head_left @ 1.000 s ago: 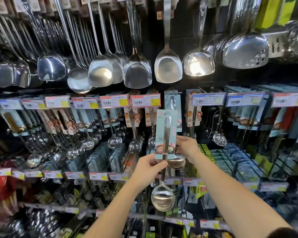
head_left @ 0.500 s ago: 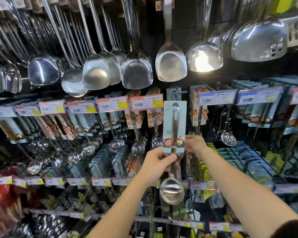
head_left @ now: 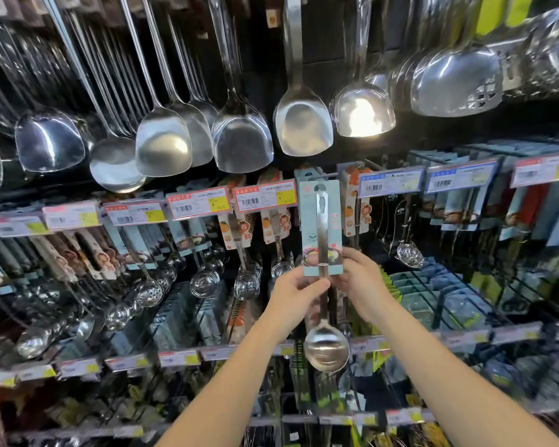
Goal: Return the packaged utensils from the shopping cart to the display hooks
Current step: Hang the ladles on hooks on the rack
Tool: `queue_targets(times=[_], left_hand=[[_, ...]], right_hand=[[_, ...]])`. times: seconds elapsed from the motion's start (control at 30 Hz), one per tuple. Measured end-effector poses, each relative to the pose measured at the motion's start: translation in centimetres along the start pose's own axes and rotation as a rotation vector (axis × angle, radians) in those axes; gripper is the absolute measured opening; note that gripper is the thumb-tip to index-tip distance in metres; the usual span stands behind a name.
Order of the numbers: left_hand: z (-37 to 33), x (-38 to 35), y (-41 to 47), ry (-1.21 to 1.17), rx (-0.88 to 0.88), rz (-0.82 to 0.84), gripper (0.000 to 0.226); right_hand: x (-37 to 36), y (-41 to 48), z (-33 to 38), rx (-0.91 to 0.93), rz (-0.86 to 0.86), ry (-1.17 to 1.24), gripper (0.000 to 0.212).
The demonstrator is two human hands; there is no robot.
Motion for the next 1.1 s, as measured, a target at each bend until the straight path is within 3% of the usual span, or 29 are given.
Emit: queue_targets(times=[0.17, 0.37, 0.53, 1.1], left_hand=[[0.4, -0.8, 0.1, -0.045, 0.015, 0.025, 0.015], [1.6, -1.1, 0.4, -0.031, 0.030, 0.036, 0.016], [1.9, -1.0, 0.7, -0.026, 0.028, 0.030, 0.017], [2.9, 0.3, 6.3, 0.062, 0.010, -0.123, 0.012]], right_hand=[[0.0, -1.3, 1.5, 0.078, -0.052, 0.060, 0.051], [-0.1, -1.8, 1.7, 0.165, -0.048, -0.082, 0.017], [0.0, -1.4, 1.2, 0.186, -0.049, -0.142, 0.027], [0.6, 5.0, 0.4, 0.111, -0.132, -0.414, 0.025]])
Point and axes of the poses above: each hand's wrist, its own y-axis towards the middle knuckle, its own x-axis out of the back of the hand, z = x × y, the point moved 7 cm from there along y, towards the middle knuckle, and after that the axes turned 2 degrees about x, right-handed, at the moved point
